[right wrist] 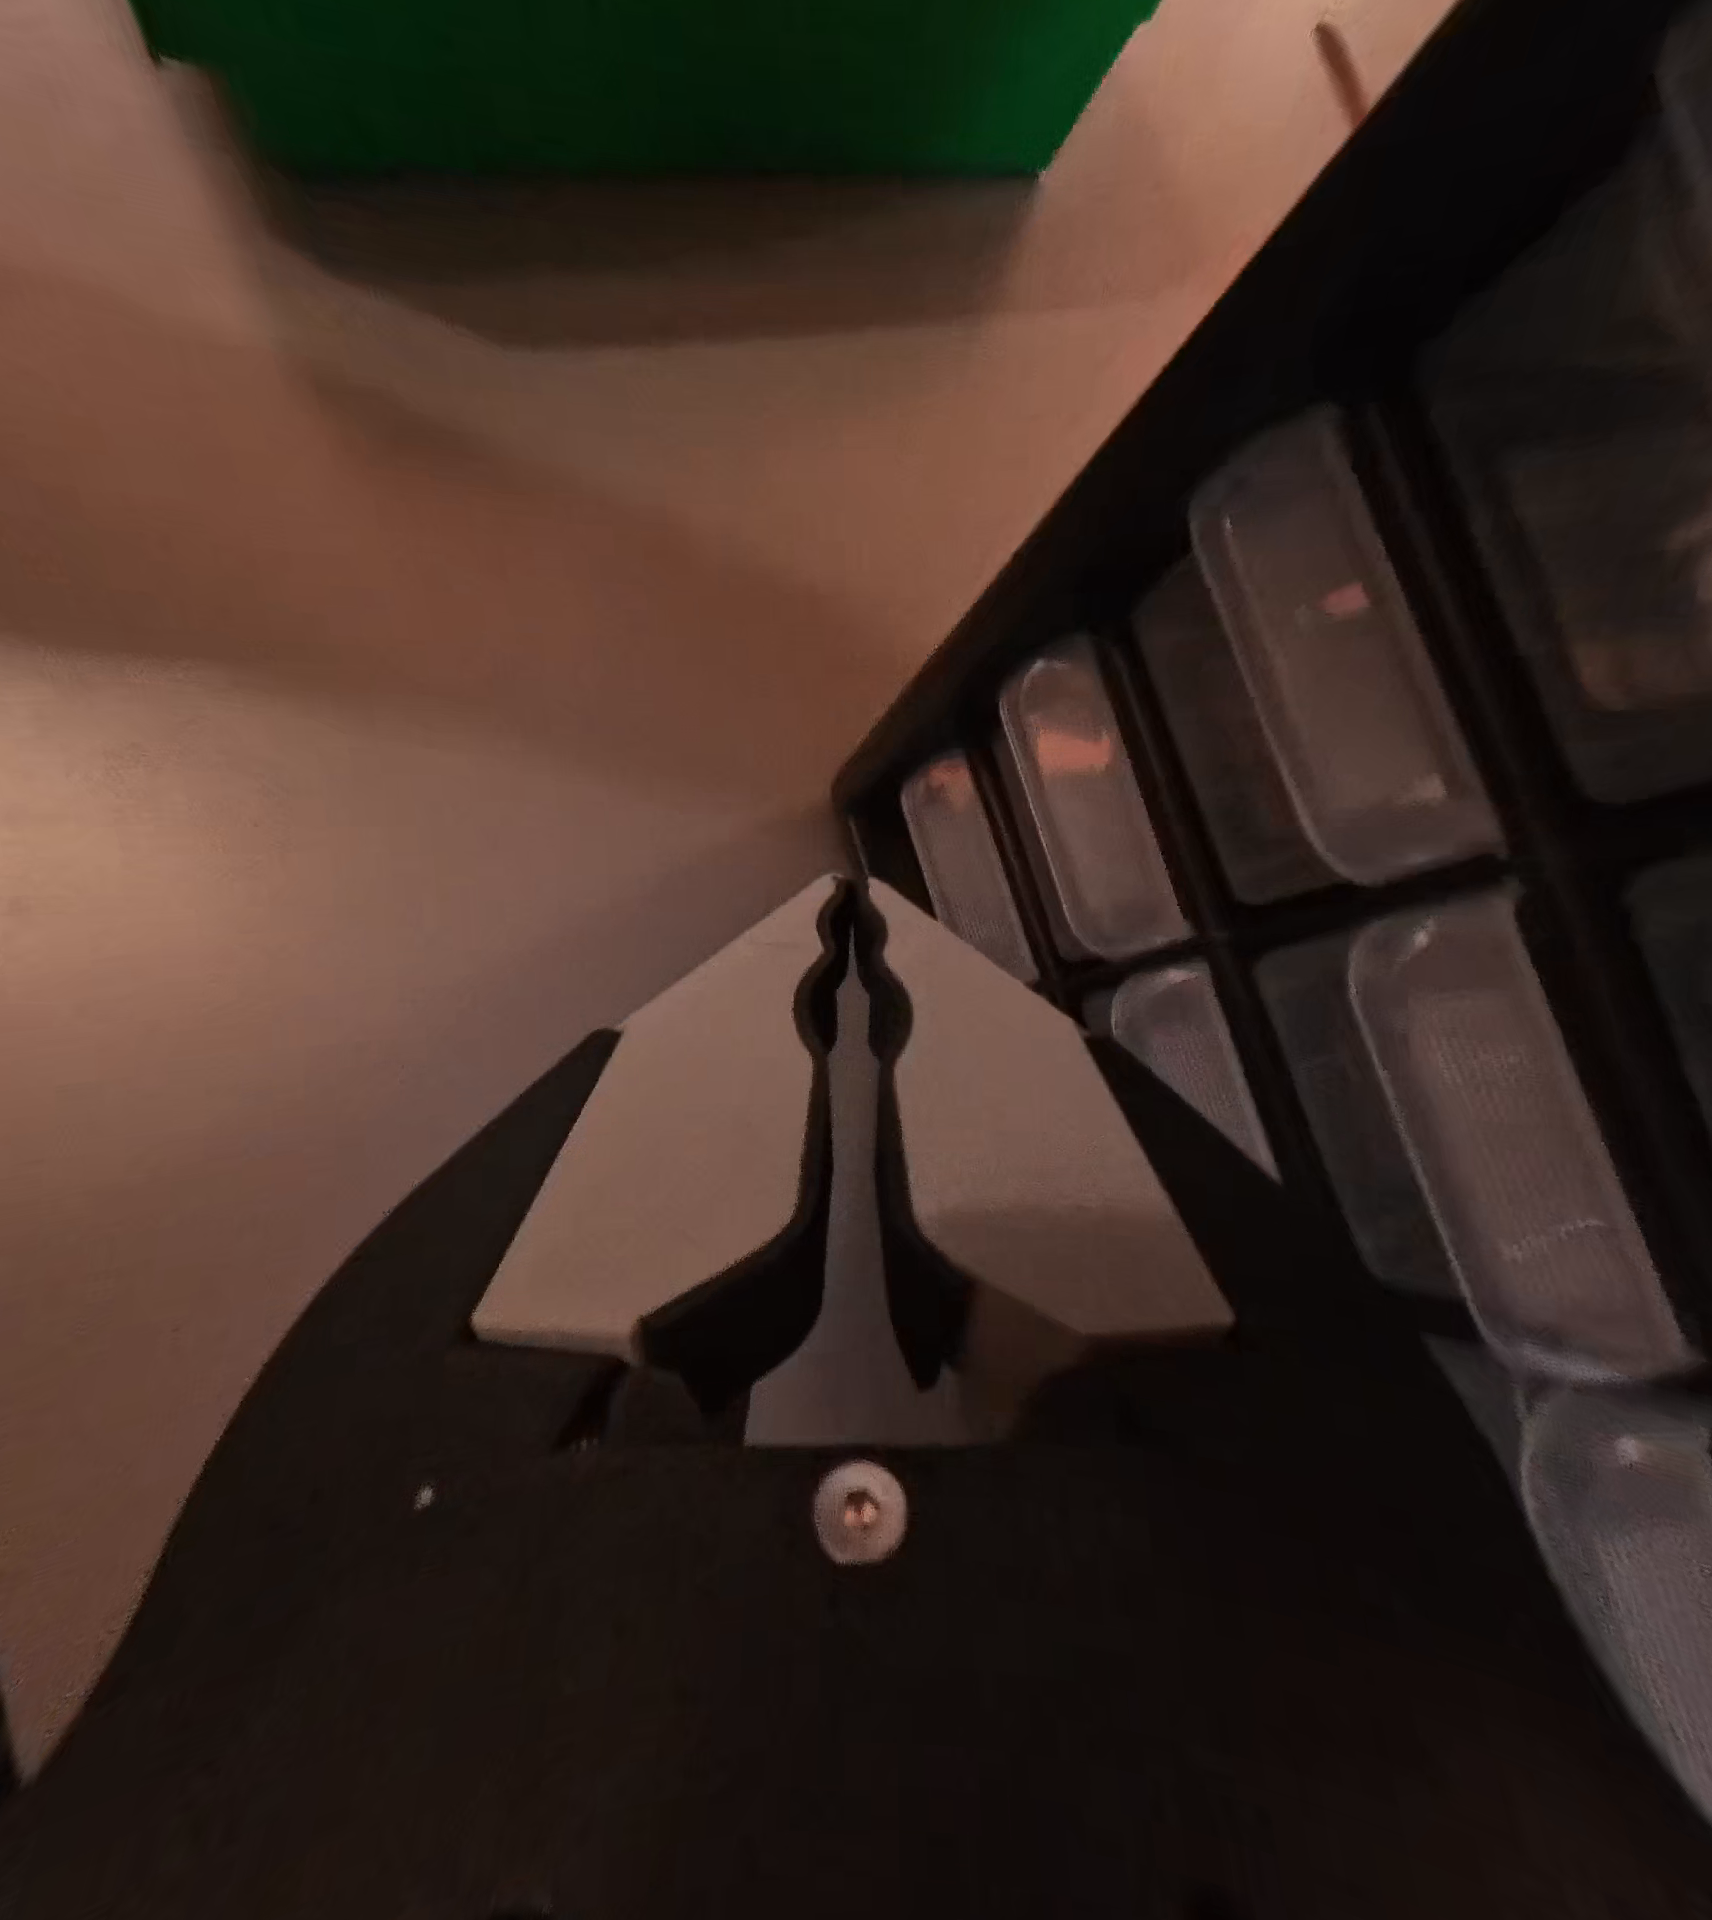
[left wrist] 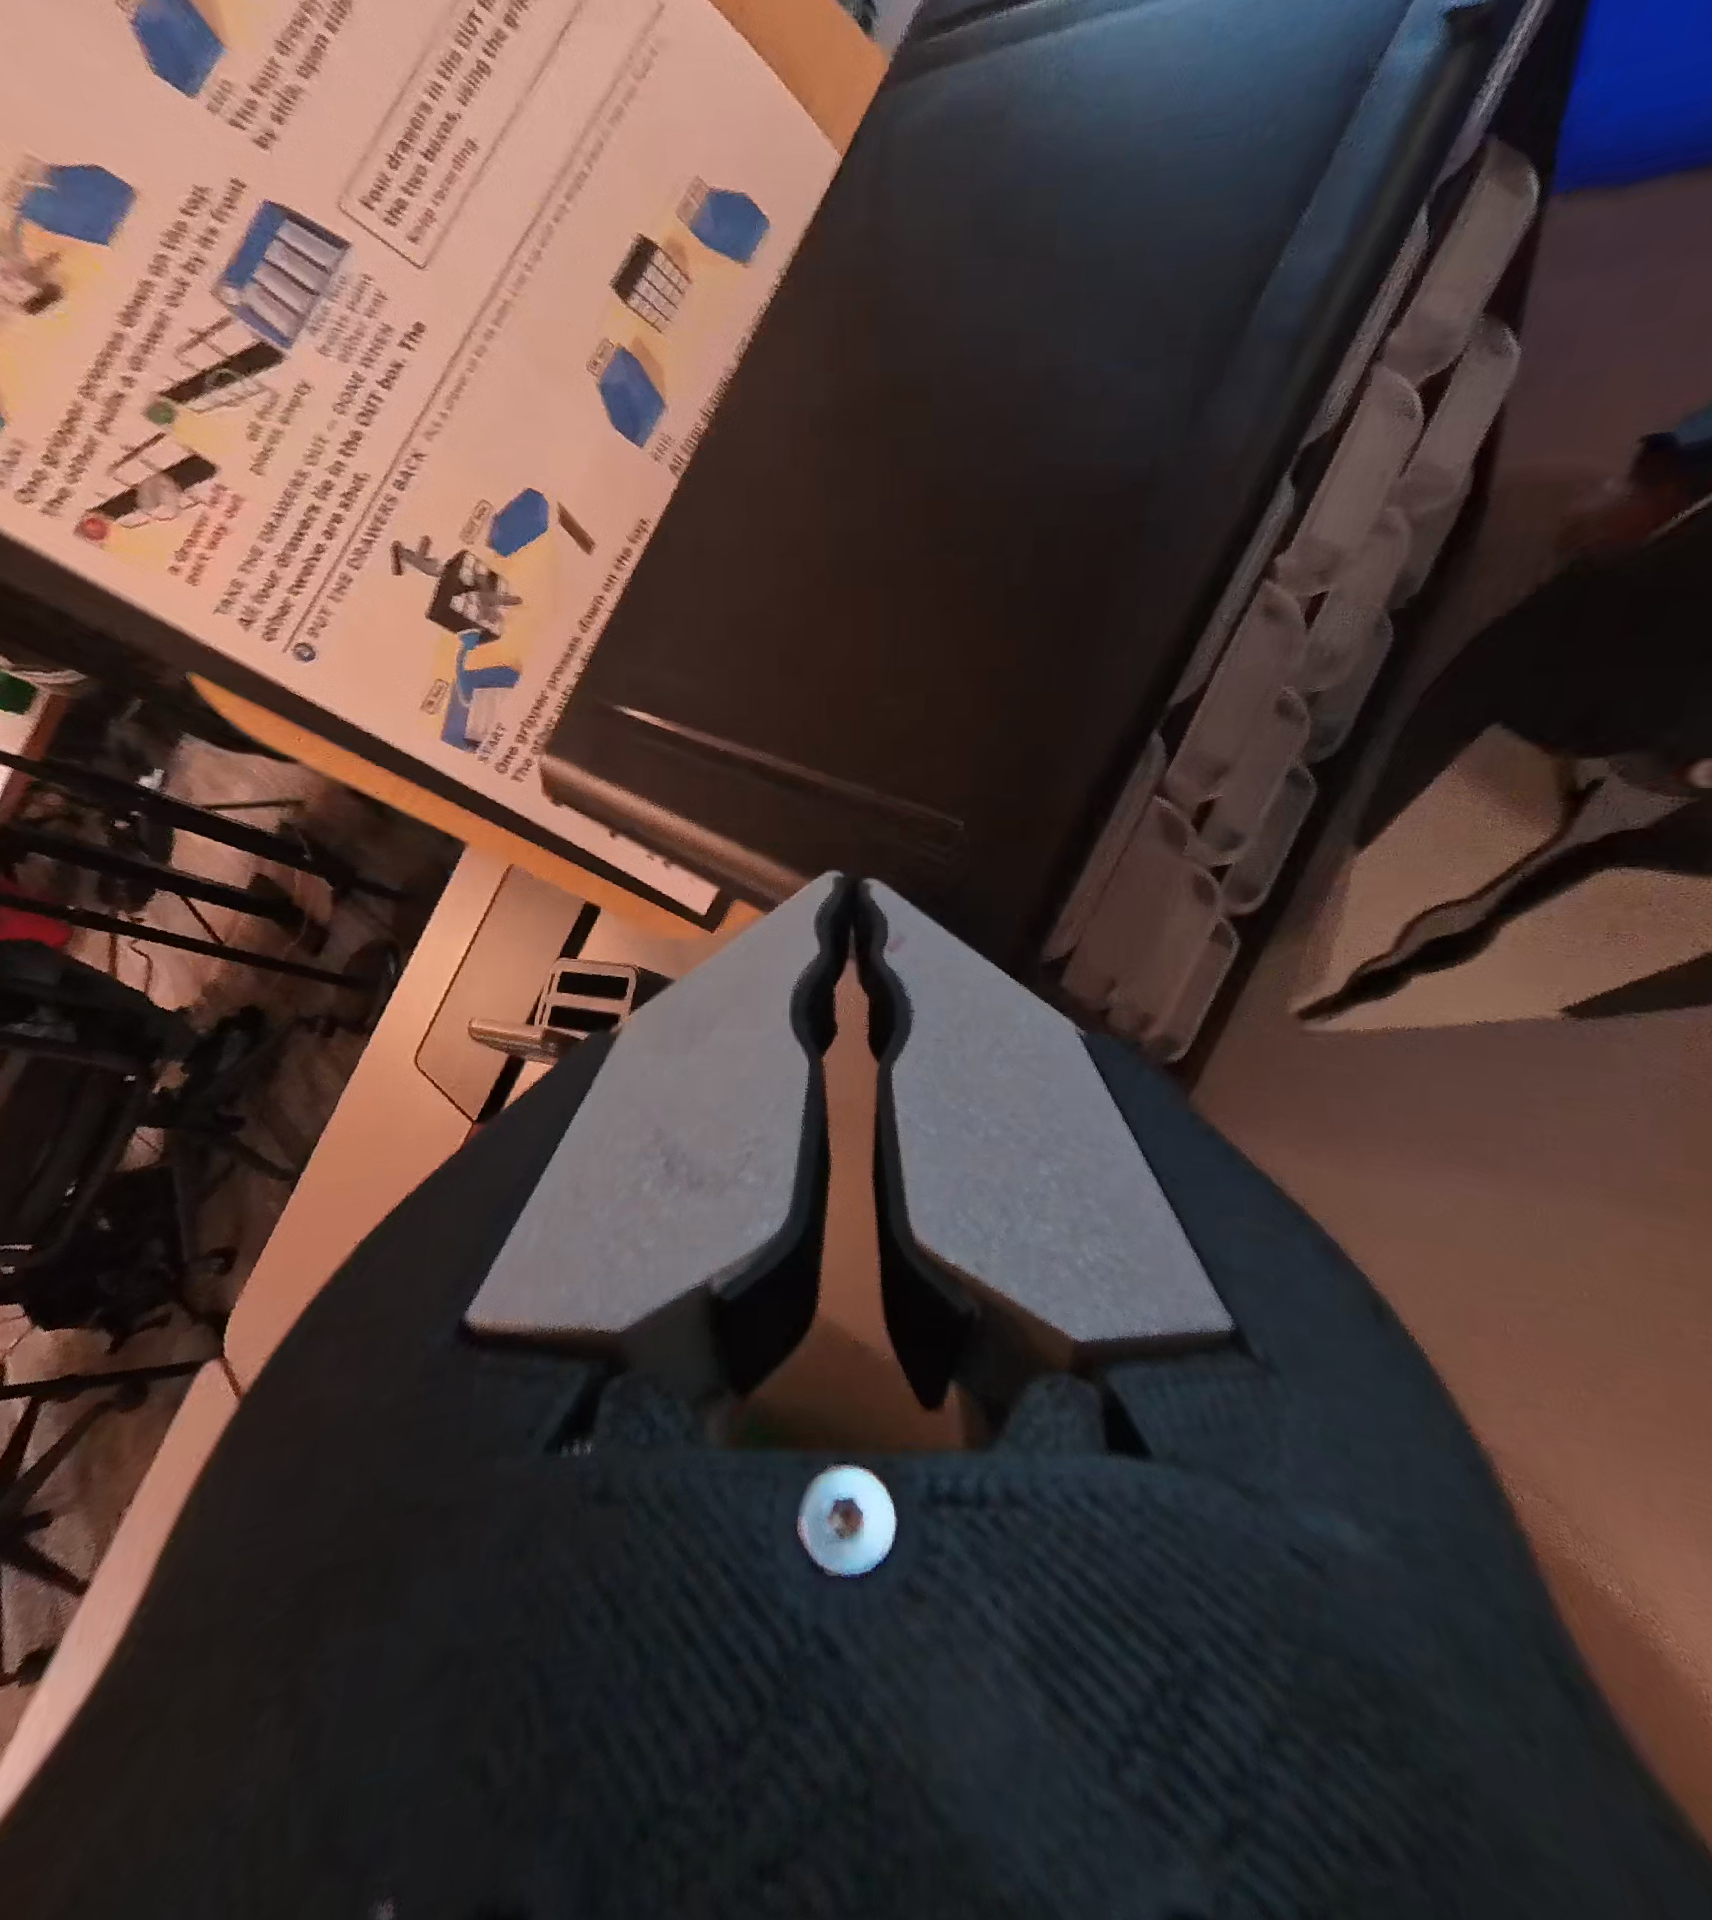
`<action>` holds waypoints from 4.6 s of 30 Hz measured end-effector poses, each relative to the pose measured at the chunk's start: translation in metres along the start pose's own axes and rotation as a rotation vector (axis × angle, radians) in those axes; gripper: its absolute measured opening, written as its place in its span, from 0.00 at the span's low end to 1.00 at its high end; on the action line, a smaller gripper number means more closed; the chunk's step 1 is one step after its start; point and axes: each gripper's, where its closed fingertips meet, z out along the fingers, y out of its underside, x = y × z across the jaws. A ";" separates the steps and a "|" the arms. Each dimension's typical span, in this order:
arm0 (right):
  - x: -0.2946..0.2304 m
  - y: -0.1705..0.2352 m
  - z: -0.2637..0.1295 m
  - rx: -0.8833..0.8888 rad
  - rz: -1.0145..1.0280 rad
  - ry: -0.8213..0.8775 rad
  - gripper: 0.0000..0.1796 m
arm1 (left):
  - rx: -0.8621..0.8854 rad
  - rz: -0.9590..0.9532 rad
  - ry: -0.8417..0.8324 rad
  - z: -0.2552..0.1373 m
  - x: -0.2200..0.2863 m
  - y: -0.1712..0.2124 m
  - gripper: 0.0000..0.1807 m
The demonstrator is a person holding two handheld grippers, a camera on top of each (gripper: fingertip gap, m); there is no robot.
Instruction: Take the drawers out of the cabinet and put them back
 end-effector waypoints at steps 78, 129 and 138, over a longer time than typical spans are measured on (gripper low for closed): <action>0.019 0.109 -0.037 0.158 0.363 0.056 0.47 | 0.416 -0.436 0.319 0.014 0.158 0.093 0.36; 0.008 0.106 -0.043 0.159 0.356 0.106 0.33 | 0.431 -0.567 0.311 0.000 0.151 0.103 0.10; 0.003 0.111 -0.039 0.065 0.228 0.213 0.37 | 0.351 -0.523 0.266 0.010 0.155 0.108 0.27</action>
